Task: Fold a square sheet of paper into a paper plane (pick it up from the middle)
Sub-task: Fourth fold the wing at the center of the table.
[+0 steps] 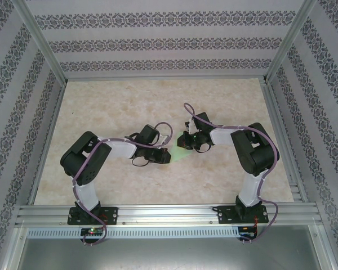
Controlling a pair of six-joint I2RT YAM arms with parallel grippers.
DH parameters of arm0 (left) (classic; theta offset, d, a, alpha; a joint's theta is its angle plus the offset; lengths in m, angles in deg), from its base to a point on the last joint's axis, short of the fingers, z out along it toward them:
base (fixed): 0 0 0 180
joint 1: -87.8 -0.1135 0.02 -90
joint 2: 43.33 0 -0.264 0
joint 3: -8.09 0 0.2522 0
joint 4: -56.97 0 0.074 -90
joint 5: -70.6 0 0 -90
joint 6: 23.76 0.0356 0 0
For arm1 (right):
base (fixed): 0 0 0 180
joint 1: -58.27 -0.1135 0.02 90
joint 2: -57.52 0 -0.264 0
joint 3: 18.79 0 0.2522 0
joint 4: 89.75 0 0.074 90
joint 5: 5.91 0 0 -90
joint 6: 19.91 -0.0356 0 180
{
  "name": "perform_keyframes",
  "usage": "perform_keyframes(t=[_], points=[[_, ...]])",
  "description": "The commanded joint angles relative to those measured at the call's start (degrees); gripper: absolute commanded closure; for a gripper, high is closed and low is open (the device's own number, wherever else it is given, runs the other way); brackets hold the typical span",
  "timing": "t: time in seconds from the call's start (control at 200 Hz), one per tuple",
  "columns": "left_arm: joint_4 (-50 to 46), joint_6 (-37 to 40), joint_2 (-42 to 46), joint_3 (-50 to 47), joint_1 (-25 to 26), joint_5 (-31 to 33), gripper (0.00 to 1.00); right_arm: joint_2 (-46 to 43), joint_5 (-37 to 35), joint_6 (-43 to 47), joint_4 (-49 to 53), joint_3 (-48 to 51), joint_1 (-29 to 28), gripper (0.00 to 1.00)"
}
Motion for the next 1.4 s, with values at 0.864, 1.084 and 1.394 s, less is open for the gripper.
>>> perform_keyframes(t=[0.864, 1.084, 1.394], points=[[2.8, -4.2, -1.9, 7.3, 0.1, 1.6, 0.94, 4.3, -6.9, 0.8, 4.0, 1.5, 0.8, 0.91], [0.8, -3.8, -6.5, 9.7, 0.1, 1.2, 0.95, 4.5, -6.8, 0.8, 4.1, 1.5, 0.8, 0.91], [-8.1, 3.5, -4.5, 5.1, 1.2, 0.7, 0.96, 4.7, -7.8, 0.6, 5.5, 1.2, 1.0, 0.91]])
